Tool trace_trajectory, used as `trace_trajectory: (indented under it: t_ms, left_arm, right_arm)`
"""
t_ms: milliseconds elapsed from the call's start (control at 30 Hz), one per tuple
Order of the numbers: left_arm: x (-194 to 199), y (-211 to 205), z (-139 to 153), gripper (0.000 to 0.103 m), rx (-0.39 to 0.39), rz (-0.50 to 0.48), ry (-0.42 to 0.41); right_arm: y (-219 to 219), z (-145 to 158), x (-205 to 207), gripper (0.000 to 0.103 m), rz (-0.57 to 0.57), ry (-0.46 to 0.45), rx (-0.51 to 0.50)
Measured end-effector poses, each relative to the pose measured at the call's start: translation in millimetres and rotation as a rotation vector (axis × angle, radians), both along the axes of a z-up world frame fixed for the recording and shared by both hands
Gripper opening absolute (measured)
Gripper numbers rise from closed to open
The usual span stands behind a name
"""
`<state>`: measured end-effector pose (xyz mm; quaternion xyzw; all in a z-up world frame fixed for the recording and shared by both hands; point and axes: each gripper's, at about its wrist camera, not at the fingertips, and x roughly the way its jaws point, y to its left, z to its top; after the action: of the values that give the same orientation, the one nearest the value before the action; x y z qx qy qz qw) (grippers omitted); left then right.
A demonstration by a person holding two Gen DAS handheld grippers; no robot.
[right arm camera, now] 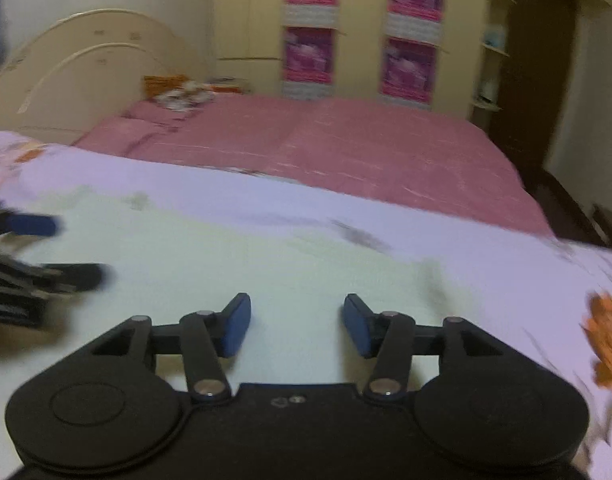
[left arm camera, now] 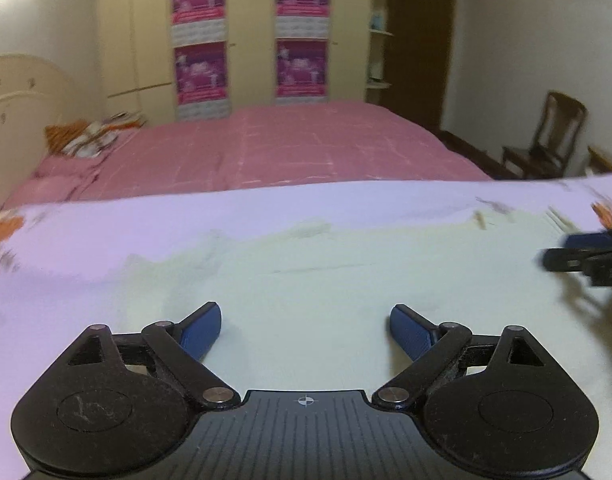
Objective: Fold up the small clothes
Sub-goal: 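Press the folded sweater flat with both open grippers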
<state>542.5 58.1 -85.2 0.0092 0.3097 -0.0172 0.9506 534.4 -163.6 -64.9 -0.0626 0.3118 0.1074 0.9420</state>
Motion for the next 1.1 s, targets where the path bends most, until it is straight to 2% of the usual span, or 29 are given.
trace_trajectory:
  t_ms: [133, 300, 433, 500, 567, 633, 733, 800, 967, 1033, 1100]
  left_arm:
    - [-5, -1, -4, 0.091, 0.014, 0.006, -0.003]
    - [10, 4, -11, 0.091, 0.023, 0.009, -0.002]
    - [4, -3, 6, 0.091, 0.006, 0.008, -0.025]
    - [-8, -14, 14, 0.091, -0.018, -0.015, -0.055]
    - [-18, -28, 15, 0.091, -0.048, -0.04, -0.063]
    - [-21, -41, 6, 0.091, -0.046, -0.056, -0.034]
    - [-25, -47, -12, 0.091, -0.007, -0.048, 0.012]
    - [-33, -40, -14, 0.091, 0.002, -0.043, -0.005]
    - [-49, -9, -15, 0.091, -0.011, 0.008, -0.008]
    - [-53, -10, -11, 0.091, 0.003, 0.018, -0.001]
    - [-62, -17, -3, 0.091, -0.014, 0.018, -0.013]
  right_arm:
    - [-34, -3, 1, 0.049, -0.056, 0.006, 0.037]
    - [-33, -6, 2, 0.049, -0.047, 0.004, 0.02]
    - [-27, 3, -7, 0.047, -0.057, -0.013, 0.028]
    - [-17, 12, -22, 0.048, -0.003, -0.056, 0.039]
    - [-1, 12, -34, 0.048, 0.069, -0.054, 0.055]
    - [16, 8, -46, 0.048, 0.142, -0.043, 0.078]
    - [40, -5, -59, 0.047, 0.203, -0.017, 0.031]
    - [45, -13, -65, 0.048, 0.207, -0.04, -0.04]
    - [14, -10, -69, 0.048, 0.115, -0.037, -0.047]
    - [7, -9, -71, 0.048, 0.098, -0.023, -0.028]
    - [10, -4, -79, 0.048, 0.085, -0.026, -0.036]
